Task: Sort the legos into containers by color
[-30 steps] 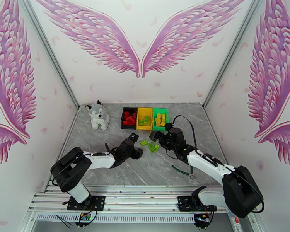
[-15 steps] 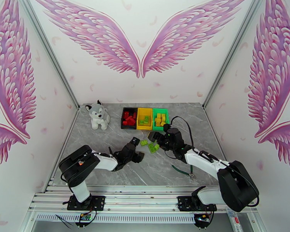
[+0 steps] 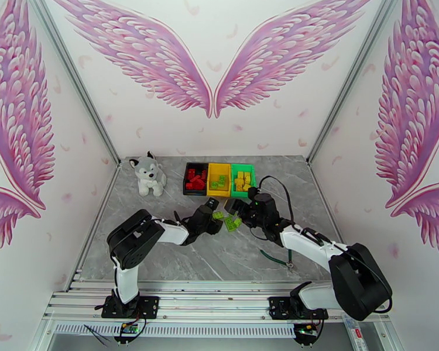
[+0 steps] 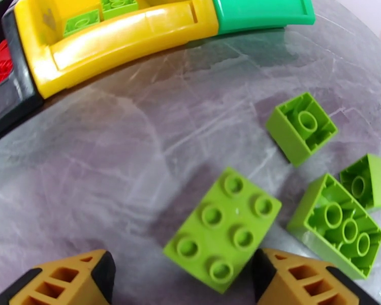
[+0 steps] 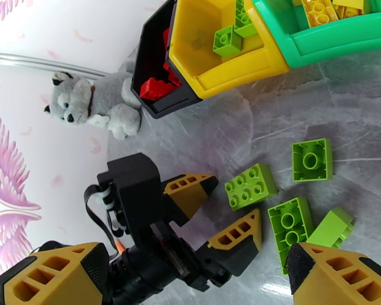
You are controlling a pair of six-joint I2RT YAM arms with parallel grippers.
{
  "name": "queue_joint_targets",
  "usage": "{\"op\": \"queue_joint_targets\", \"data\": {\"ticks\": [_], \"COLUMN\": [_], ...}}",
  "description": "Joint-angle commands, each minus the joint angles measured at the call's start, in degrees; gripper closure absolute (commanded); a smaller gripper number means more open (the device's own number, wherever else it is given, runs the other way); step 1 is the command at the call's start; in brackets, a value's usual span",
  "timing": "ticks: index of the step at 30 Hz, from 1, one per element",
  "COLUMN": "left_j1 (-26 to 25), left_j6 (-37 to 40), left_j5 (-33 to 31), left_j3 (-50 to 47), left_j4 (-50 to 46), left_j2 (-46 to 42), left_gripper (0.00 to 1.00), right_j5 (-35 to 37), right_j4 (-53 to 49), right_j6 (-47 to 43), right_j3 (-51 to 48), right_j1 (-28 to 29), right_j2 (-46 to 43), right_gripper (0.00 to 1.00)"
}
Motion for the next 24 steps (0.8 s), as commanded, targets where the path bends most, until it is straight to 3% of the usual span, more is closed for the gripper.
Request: {"op": "queue_joint_targets", "data": {"ticks": [1, 10, 24], "left_j1": [0.2, -0.2, 0.8], "left_j6": [1.8, 2.9, 1.0], "left_j5": [1.4, 0.4, 2.6], "left_j3": [2.6, 4.2, -0.5], "left_j4": [-4.3, -6.6, -4.3], "left_j2": [2.1, 2.4, -10.5], "left_gripper": [0.29, 0.6, 0.66], "right_j5": [-1.3, -2.9, -2.6], "right_j4": [1.7, 2.9, 2.8], "right_j6": [0.2, 1.0, 1.0], "right_j3": [1.8, 1.8, 1.4], "right_j1": [-0.7, -1.3, -1.5], "right_j2": [-0.4, 0.8, 0.2], "right_gripper": [0.01, 0.01, 0.01]}}
